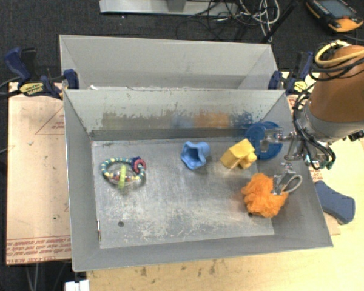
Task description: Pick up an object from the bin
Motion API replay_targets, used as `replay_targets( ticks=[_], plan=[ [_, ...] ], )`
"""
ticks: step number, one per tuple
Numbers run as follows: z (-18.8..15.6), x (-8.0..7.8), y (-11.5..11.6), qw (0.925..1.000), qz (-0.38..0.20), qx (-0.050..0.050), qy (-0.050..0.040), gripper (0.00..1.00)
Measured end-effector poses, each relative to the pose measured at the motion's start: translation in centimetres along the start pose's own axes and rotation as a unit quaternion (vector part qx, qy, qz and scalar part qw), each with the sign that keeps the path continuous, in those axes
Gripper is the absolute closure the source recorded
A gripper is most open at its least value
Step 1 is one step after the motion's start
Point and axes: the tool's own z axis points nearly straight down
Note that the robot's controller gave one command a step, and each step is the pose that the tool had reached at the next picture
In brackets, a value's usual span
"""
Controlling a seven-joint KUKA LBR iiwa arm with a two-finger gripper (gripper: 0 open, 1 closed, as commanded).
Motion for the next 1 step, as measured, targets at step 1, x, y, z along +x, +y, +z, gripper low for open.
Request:
replay_targets(
  ticks=[1],
  plan=[
    [-0.37,-0.17,0.04,1.0000,-0.001,0.001,-0.0036,0.00]
  ],
)
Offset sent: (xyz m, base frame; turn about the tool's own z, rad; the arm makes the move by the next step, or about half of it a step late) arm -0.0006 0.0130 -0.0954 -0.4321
